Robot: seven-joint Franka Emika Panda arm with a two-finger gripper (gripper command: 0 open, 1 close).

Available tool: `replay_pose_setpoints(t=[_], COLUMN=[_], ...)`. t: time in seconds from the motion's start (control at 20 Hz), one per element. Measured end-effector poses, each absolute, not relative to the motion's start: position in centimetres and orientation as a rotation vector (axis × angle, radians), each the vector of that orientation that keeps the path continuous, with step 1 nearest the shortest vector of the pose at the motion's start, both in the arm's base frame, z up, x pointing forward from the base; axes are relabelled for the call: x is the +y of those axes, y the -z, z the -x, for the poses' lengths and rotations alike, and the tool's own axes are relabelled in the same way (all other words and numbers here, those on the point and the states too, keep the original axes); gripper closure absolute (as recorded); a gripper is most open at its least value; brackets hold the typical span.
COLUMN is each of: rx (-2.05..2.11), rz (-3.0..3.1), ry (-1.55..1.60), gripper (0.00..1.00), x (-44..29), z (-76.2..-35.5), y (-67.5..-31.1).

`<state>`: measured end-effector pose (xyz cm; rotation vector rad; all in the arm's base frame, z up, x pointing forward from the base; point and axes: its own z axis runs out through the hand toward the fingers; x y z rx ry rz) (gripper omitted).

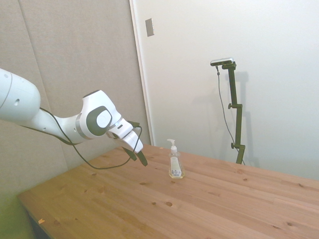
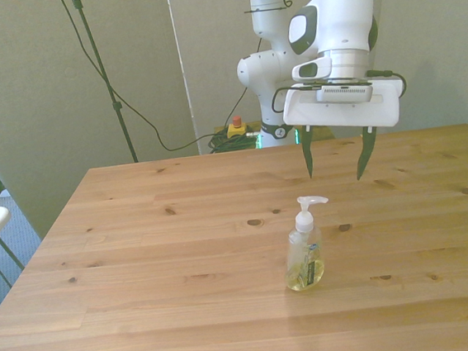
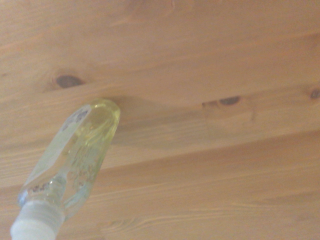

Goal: Stand the sanitizer

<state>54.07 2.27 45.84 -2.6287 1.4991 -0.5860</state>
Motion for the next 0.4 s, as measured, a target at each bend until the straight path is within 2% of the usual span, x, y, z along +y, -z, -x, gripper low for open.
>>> replay_pose_setpoints(t=[0.4], rx=[1.388], rz=[2.813], ry=[0.317], gripper=[0.00], x=[0.1], z=[-47.9], y=[-46.8])
